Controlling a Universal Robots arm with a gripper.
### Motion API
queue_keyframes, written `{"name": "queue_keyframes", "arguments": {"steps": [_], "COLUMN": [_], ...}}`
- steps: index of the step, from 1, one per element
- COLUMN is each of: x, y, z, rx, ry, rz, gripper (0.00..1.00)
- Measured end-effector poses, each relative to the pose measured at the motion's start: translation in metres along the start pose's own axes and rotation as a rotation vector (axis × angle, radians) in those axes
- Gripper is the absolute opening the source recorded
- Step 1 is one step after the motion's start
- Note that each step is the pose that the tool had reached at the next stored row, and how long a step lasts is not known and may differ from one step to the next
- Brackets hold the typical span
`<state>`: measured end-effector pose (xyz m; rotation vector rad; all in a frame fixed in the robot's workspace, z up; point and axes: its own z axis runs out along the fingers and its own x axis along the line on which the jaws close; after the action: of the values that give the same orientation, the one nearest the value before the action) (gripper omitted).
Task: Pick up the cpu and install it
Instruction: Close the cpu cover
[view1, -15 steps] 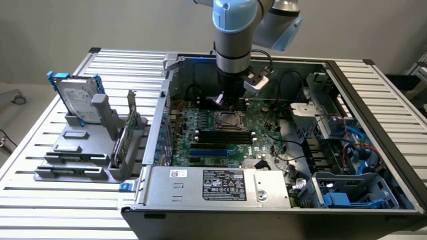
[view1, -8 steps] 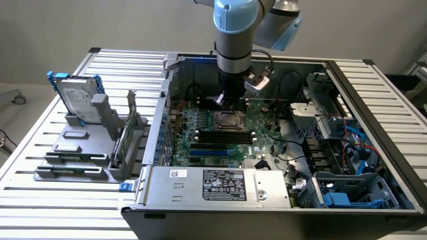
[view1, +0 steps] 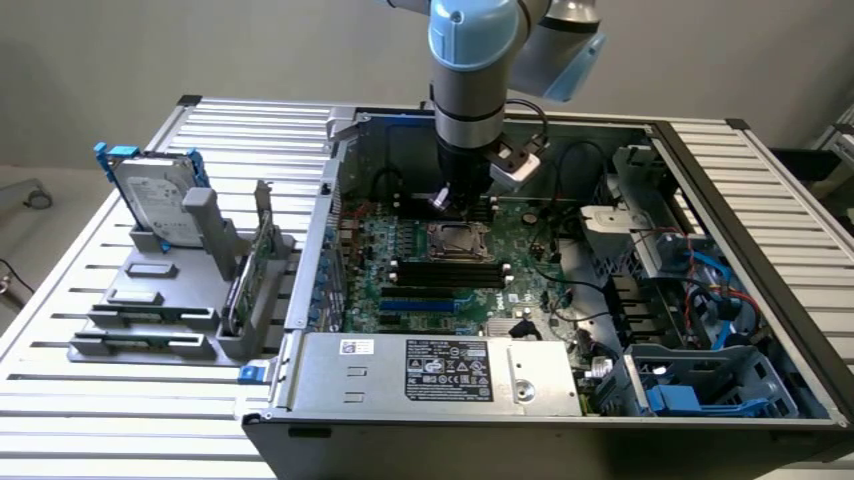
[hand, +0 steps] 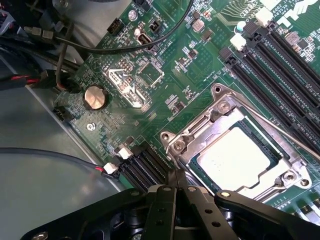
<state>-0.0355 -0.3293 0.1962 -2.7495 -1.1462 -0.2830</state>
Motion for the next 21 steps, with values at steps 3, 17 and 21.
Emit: {"name": "queue_keyframes", "arguments": {"steps": [3, 17, 21], "x": [-0.0004, -0.0024, -0.0023], "y": [0.0005, 0.0028, 0.0028], "z": [-0.0001, 0.0013, 0.0002], "rx": [0.0008, 0.0133, 0.0132], "ry": [0.0008, 0.0138, 0.014], "rz": [0.0, 0.002, 0.002], "gripper": [0.11, 0.11, 0.11]}}
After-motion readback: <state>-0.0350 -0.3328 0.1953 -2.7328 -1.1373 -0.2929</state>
